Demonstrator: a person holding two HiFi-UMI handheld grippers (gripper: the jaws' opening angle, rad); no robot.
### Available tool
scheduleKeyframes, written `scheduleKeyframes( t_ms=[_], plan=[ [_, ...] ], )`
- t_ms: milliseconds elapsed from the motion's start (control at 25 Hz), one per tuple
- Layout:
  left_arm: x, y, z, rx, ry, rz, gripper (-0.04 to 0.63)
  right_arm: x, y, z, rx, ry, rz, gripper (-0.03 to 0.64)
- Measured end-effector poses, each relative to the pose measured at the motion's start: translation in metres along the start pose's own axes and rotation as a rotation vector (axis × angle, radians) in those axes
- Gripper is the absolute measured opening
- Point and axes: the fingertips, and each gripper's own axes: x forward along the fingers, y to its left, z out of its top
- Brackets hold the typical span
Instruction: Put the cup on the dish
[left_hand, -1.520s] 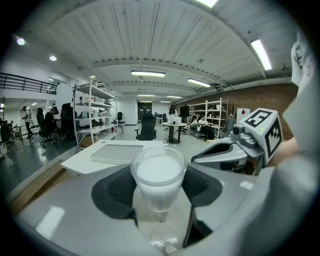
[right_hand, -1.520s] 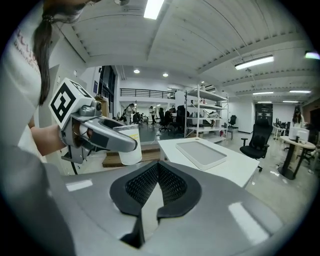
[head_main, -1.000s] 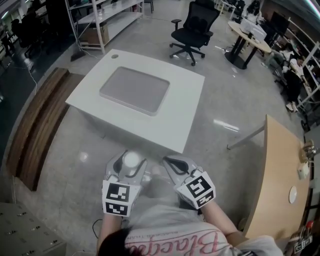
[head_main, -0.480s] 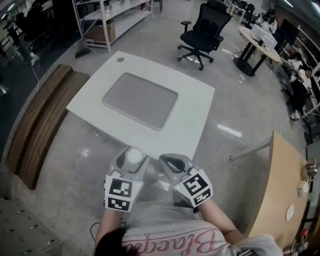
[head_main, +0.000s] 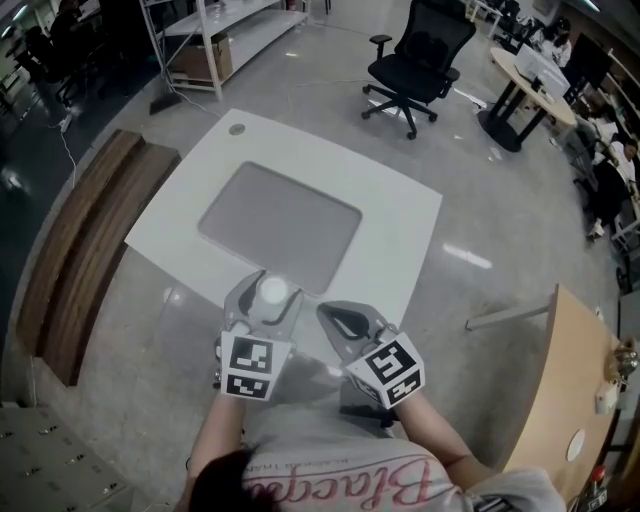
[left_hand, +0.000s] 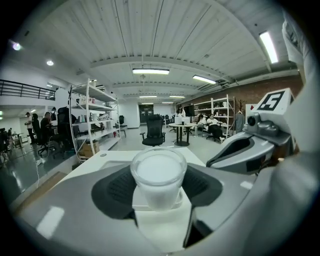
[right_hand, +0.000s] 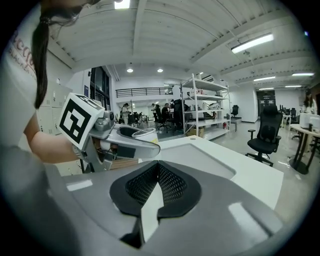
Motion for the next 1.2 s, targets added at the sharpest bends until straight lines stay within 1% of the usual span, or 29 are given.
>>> scheduleKeyframes(
  t_ms=[160, 320, 440, 600, 840, 1000, 1080, 1200],
  plan=[
    [0.034, 0.015, 0.0, -0.016, -0.001, 0.024, 0.264, 0.011, -0.013, -0.001, 0.0, 0.019, 0.023, 0.002],
    [0.068, 0.031, -0.011, -0.052, -0.001, 0.023, 0.264, 0.027, -0.022, -0.001, 0.001, 0.035, 0.046, 0.002],
    [0.091, 0.042, -0.021, -0.067, 0.018, 0.029, 0.264, 0.038, -0.025, 0.0, 0.009, 0.049, 0.07, 0.002],
    [0.113, 0.056, -0.033, -0.067, 0.042, 0.052, 0.264, 0.053, -0.027, -0.003, 0.027, 0.062, 0.095, 0.002],
    [0.135, 0.071, -0.049, -0.052, 0.056, 0.061, 0.264, 0.074, -0.038, -0.005, 0.056, 0.068, 0.071, 0.002],
    [0.154, 0.077, -0.061, -0.018, 0.076, 0.075, 0.264, 0.083, -0.047, -0.014, 0.126, 0.08, 0.055, 0.002],
    [0.163, 0.078, -0.065, -0.026, 0.09, 0.072, 0.264, 0.083, -0.052, -0.02, 0.162, 0.089, 0.039, 0.002],
    [0.169, 0.085, -0.068, -0.041, 0.108, 0.071, 0.264, 0.087, -0.056, -0.023, 0.187, 0.099, 0.021, 0.003]
  ],
)
